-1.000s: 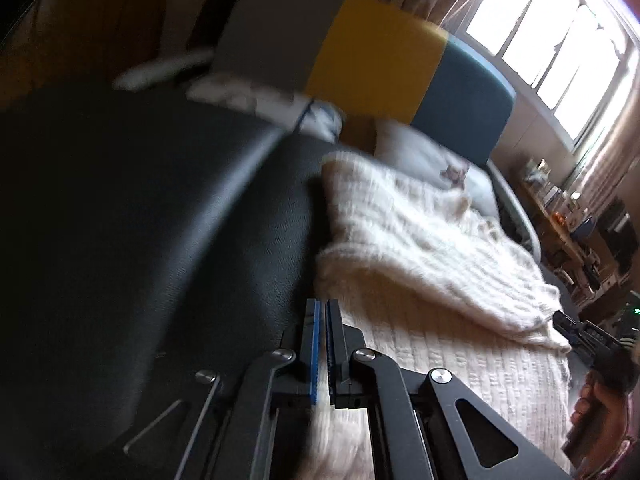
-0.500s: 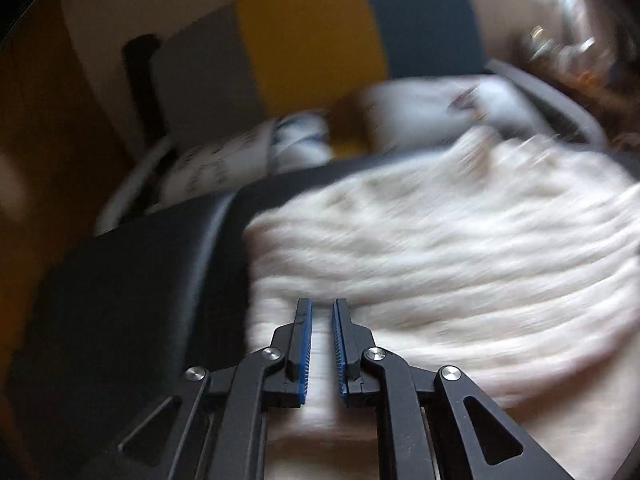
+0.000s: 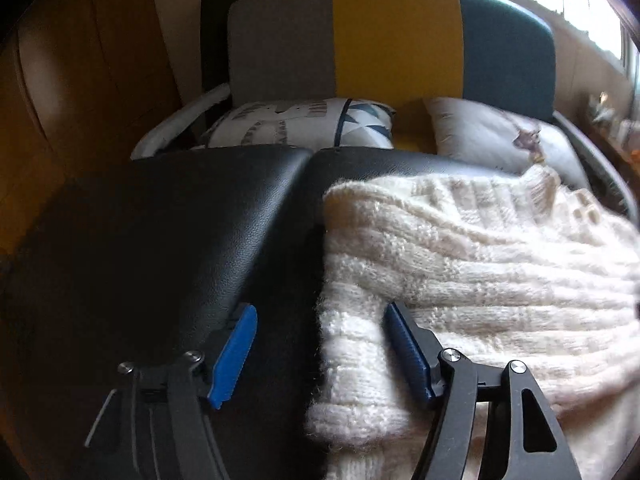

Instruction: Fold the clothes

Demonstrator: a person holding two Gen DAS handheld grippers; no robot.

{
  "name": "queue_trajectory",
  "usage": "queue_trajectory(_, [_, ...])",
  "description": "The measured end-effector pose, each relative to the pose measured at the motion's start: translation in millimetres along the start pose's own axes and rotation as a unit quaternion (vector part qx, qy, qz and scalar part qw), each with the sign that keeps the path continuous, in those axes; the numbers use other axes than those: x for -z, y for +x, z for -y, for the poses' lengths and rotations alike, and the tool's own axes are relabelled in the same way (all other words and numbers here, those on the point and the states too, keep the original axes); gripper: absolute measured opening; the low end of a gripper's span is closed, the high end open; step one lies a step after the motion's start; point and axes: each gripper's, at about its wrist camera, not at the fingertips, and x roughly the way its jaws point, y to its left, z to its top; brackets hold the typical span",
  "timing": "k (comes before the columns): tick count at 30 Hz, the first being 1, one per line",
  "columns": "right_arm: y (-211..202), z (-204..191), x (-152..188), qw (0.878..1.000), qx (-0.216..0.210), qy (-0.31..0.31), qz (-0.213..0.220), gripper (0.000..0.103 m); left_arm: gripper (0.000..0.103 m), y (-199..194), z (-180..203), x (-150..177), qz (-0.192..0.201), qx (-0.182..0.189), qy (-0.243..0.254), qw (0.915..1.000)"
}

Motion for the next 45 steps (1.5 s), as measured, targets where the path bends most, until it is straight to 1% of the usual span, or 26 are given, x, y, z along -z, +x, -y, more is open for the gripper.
queue_trajectory(1, [-8,3,-1,1.0,-0.007,0.007,0.001,0.018,0.068,-5,0,2,0.002,0.008,0.001,1.0])
queue_trajectory(4, [-41,10,9,0.999,-0.019,0.023,0.016,0.019,0.068,-28,8,18,0.013,0.018,0.037,0.9991])
queue_trajectory(6, [-54,11,19,1.0,-0.019,0.016,0.002,0.019,0.069,-46,14,36,0.022,0.034,0.067,0.9969])
queue_trajectory(8, [-60,8,31,1.0,-0.017,-0.001,-0.013,0.019,0.074,-56,25,52,0.023,0.048,0.101,0.9935])
queue_trajectory(9, [-60,6,37,1.0,-0.012,-0.011,-0.021,0.019,0.074,-59,30,59,0.022,0.047,0.118,0.9916])
queue_trajectory(12, [-51,3,54,0.998,0.013,-0.027,-0.047,0.019,0.075,-59,39,77,0.014,0.022,0.158,0.9871])
queue_trajectory(13, [-46,5,61,0.998,0.02,-0.024,-0.054,0.019,0.077,-59,36,79,0.014,0.019,0.157,0.9873])
queue_trajectory(14, [-45,7,65,0.998,0.027,-0.022,-0.051,0.019,0.081,-59,32,79,0.011,0.019,0.15,0.9884])
queue_trajectory(15, [-46,9,68,0.998,0.034,-0.02,-0.041,0.019,0.082,-58,26,78,0.001,0.023,0.138,0.9901])
queue_trajectory(18, [-51,14,70,0.998,0.046,0.004,-0.037,0.019,0.083,-62,7,80,-0.021,0.053,0.116,0.9916])
queue_trajectory(20, [-64,18,72,0.998,0.034,0.033,-0.04,0.021,0.083,-72,-7,86,-0.028,0.078,0.102,0.9914])
queue_trajectory(22, [-86,19,77,0.998,0.011,0.047,-0.028,0.021,0.083,-85,-19,95,-0.024,0.092,0.087,0.9917])
queue_trajectory(24, [-110,13,86,0.999,-0.007,0.037,-0.017,0.021,0.084,-99,-32,106,-0.016,0.107,0.069,0.9918])
queue_trajectory(26, [-132,8,98,1.0,-0.013,0.02,-0.016,0.022,0.087,-112,-37,115,0.0,0.127,0.057,0.9903])
queue_trajectory(28, [-145,4,111,0.999,-0.019,0.011,-0.023,0.022,0.092,-124,-34,126,0.018,0.142,0.057,0.988])
queue_trajectory(29, [-148,3,118,0.999,-0.021,0.007,-0.028,0.022,0.092,-126,-30,130,0.021,0.141,0.063,0.9877])
queue_trajectory(31, [-148,3,131,0.999,-0.014,0.005,-0.041,0.022,0.092,-123,-19,138,0.01,0.124,0.089,0.9882])
queue_trajectory(34, [-141,9,149,0.998,0.012,0.015,-0.062,0.022,0.093,-113,-6,154,-0.006,0.084,0.132,0.9877])
queue_trajectory(36, [-145,16,160,0.998,0.02,0.024,-0.056,0.022,0.094,-115,-10,162,0.003,0.083,0.126,0.9885])
queue_trajectory(39, [-154,26,171,0.998,0.028,0.044,-0.046,0.022,0.094,-117,-19,164,-0.021,0.108,0.108,0.988])
queue_trajectory(41, [-164,32,173,0.997,0.015,0.062,-0.047,0.022,0.094,-121,-23,164,-0.035,0.124,0.105,0.986])
queue_trajectory(43, [-179,39,173,0.996,-0.001,0.075,-0.047,0.023,0.094,-131,-29,168,-0.04,0.144,0.108,0.9829])
queue_trajectory(45, [-195,49,175,0.995,-0.02,0.09,-0.043,0.023,0.094,-142,-34,171,-0.044,0.178,0.109,0.9769])
